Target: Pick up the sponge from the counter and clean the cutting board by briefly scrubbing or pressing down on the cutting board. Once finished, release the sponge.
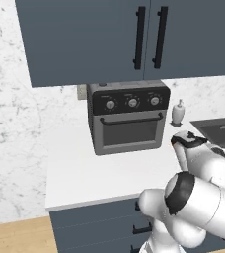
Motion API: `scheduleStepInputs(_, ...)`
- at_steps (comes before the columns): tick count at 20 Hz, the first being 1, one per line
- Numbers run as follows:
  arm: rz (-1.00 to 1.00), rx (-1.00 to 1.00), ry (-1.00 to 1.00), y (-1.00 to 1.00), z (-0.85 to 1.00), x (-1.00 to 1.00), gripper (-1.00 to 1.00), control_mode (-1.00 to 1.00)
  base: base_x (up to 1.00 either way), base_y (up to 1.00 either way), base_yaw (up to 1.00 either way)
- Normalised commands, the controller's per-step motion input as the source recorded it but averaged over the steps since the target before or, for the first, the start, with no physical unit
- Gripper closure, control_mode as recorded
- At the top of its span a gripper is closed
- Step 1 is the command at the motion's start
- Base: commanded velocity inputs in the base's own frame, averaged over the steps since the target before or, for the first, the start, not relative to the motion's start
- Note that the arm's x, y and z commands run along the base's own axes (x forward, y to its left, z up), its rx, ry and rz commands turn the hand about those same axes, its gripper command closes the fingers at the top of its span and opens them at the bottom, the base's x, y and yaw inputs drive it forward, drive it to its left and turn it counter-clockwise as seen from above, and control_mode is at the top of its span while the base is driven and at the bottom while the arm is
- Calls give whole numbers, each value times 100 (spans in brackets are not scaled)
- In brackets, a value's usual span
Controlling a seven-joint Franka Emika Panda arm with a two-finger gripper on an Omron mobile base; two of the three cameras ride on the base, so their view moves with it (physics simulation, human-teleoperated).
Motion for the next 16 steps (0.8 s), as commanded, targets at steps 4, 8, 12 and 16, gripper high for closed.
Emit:
scheduleStepInputs(4, 19, 16, 35, 0, 98, 0, 100, -100, 0, 0, 0)
scheduleStepInputs(8, 22, 11, 45, 0, 68, -1, 100, -100, 0, 0, 0)
scheduleStepInputs(12, 22, 10, 42, 15, 19, -12, 100, -100, 0, 0, 0)
scheduleStepInputs(16, 16, 14, 33, 35, -9, -5, 100, -100, 0, 0, 0)
